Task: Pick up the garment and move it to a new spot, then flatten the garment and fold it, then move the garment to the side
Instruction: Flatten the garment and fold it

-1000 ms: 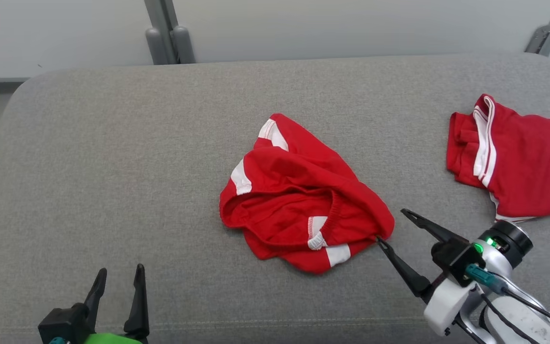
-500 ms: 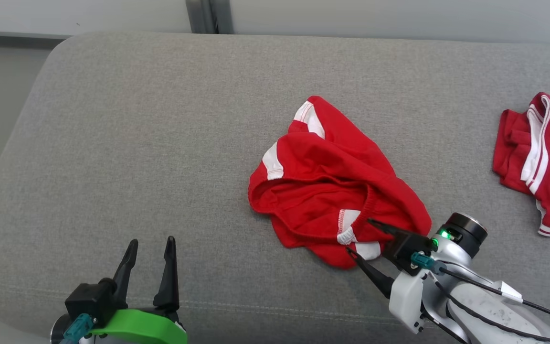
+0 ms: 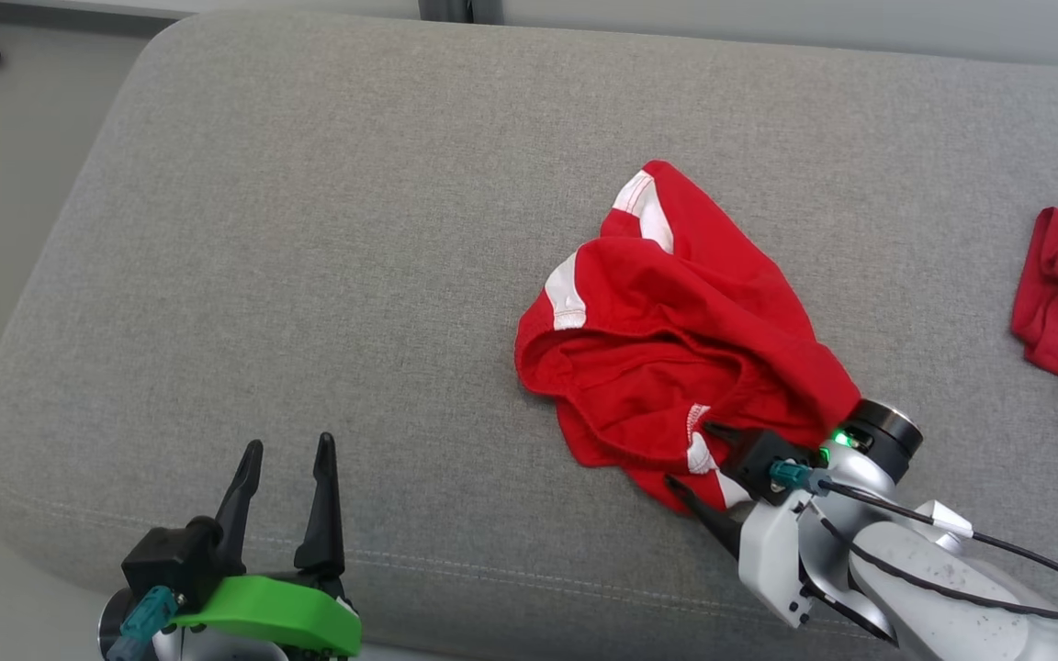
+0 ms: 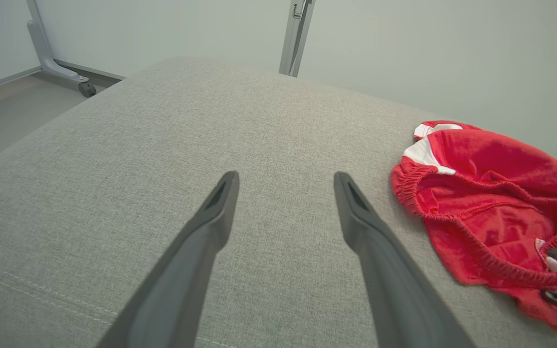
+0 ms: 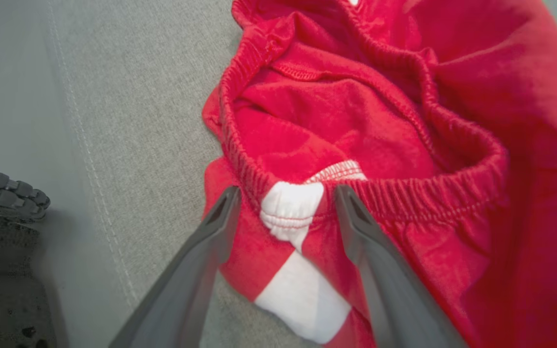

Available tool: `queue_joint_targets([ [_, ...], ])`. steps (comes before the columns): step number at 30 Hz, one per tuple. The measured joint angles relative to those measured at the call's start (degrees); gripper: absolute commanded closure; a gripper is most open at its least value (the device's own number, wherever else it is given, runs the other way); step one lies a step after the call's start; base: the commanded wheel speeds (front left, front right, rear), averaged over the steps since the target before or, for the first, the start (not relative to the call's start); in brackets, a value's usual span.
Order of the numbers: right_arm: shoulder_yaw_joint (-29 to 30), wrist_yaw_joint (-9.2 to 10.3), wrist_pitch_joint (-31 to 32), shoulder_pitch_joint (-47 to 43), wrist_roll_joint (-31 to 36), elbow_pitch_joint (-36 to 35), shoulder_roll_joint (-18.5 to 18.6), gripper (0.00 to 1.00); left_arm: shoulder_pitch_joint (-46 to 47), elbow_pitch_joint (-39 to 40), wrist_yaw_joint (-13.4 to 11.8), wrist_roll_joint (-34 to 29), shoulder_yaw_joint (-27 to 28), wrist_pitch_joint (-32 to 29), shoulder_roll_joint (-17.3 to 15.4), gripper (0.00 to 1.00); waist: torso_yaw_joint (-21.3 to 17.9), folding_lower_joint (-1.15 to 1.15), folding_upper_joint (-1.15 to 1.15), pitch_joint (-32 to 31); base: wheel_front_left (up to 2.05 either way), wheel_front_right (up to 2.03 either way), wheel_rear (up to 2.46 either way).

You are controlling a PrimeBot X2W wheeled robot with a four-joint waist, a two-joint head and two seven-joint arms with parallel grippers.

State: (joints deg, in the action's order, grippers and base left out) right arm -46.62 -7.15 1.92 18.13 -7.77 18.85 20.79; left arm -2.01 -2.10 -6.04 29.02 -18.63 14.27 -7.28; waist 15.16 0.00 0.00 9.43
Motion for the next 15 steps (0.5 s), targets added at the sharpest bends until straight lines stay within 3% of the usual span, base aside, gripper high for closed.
queue_joint_targets([
  [2, -0.8, 0.0, 0.51, 0.31, -0.7, 0.78, 0.01, 0.0, 0.0, -0.25, 0.0, -0.23, 0.13, 0.01, 0.32, 0.0, 0.11, 0.0, 0.0, 0.09, 0.0, 0.0, 0.0],
  [4, -1.62, 0.0, 0.99, 0.47, -1.72, 1.38, 0.13, 0.2, 0.0, -0.4, 0.0, -0.34, 0.18, 0.01, 0.51, 0.0, 0.16, 0.0, 0.0, 0.14, 0.0, 0.0, 0.0],
  [5, -1.89, 0.0, 1.07, 0.59, -2.13, 1.68, 0.15, 0.2, 0.0, -0.48, 0.0, -0.38, 0.24, 0.01, 0.58, 0.0, 0.18, 0.0, 0.0, 0.17, 0.0, 0.0, 0.0],
  [8, -2.45, 0.0, 1.33, 1.56, -2.7, 2.37, 0.29, 0.84, 0.02, -0.73, 0.0, -0.4, 0.51, 0.01, 0.7, 0.0, 0.2, 0.0, 0.0, 0.17, 0.0, 0.0, 0.0],
  [9, -2.54, 0.0, 1.33, 1.94, -2.88, 2.52, 0.35, 1.0, 0.02, -0.81, 0.0, -0.4, 0.63, 0.01, 0.76, 0.0, 0.18, 0.0, 0.0, 0.1, 0.0, 0.0, 0.0],
  [15, -1.36, 0.0, 0.37, 3.72, -5.37, 2.3, 0.09, 1.0, 0.04, -1.15, 0.08, -0.4, 1.34, 0.01, 1.13, 0.0, -0.05, 0.0, 0.0, -0.31, 0.0, 0.0, 0.0],
])
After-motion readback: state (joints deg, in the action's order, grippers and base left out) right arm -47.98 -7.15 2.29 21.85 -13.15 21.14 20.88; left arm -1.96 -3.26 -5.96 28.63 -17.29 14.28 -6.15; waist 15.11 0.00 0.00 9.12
